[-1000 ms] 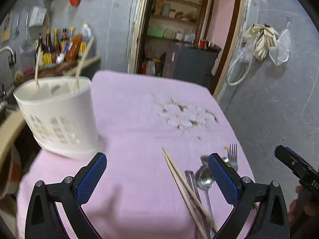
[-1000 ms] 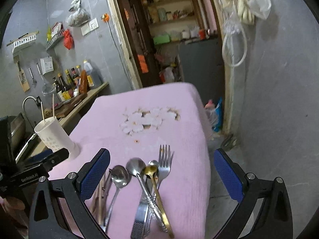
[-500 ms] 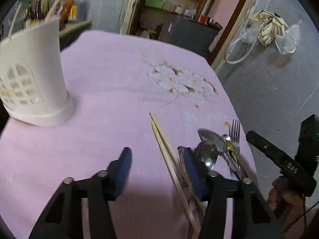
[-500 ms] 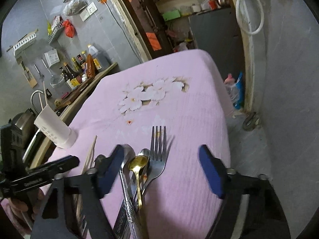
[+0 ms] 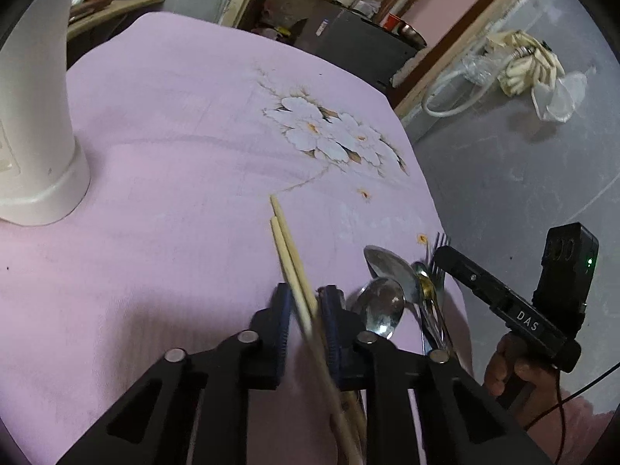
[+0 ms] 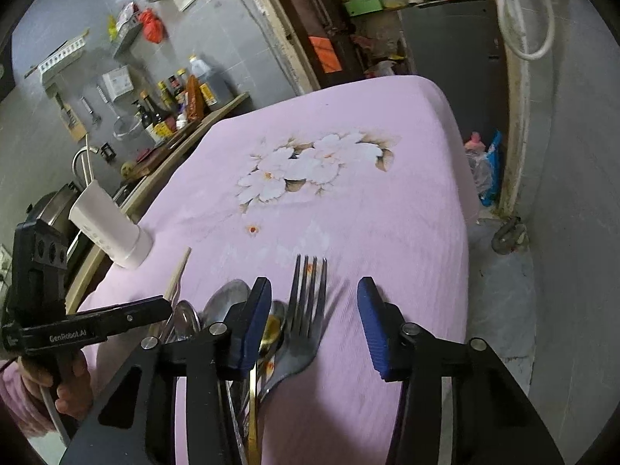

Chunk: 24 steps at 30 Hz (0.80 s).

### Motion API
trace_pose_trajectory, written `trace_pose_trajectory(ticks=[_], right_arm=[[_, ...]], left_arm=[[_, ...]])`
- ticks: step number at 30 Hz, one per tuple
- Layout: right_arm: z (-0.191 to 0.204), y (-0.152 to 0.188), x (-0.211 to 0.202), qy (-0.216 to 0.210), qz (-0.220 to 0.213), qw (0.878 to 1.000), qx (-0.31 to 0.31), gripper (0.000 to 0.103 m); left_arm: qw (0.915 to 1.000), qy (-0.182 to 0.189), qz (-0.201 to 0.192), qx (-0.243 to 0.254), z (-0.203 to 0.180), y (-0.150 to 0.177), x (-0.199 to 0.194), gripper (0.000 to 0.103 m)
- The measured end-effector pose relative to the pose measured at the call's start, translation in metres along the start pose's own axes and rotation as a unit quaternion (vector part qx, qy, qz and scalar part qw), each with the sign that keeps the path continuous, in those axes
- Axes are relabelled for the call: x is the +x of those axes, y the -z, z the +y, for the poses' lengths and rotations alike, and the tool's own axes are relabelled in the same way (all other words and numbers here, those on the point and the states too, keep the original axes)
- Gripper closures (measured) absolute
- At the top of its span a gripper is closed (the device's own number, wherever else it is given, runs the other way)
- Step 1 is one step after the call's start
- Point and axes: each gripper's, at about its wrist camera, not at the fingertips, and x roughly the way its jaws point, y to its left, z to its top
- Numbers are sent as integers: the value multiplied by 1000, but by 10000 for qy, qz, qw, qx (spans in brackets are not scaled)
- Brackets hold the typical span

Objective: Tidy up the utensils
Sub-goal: 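Move the left gripper back to the chopsticks and grasp one, then carry the chopstick in the left gripper over to the white caddy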

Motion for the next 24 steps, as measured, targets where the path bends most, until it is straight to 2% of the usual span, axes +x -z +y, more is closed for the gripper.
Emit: trace_pose_trajectory(ticks=[3, 9, 11, 24], right_arm=[[-2, -4, 2, -50, 71, 9999, -66, 83], [-3, -7, 3, -224, 205, 9995, 50, 84], [-2, -7, 4, -183, 265, 9995, 44, 88], [1, -7, 5, -79, 385, 9992, 109, 89]], left_arm=[[10000, -10, 18, -96, 3, 0, 1, 96], [9998, 17, 19, -187, 6, -2, -3, 96], [9999, -37, -14, -145, 5, -3, -5, 96], [9998, 54, -7, -184, 17, -5, -10, 95]])
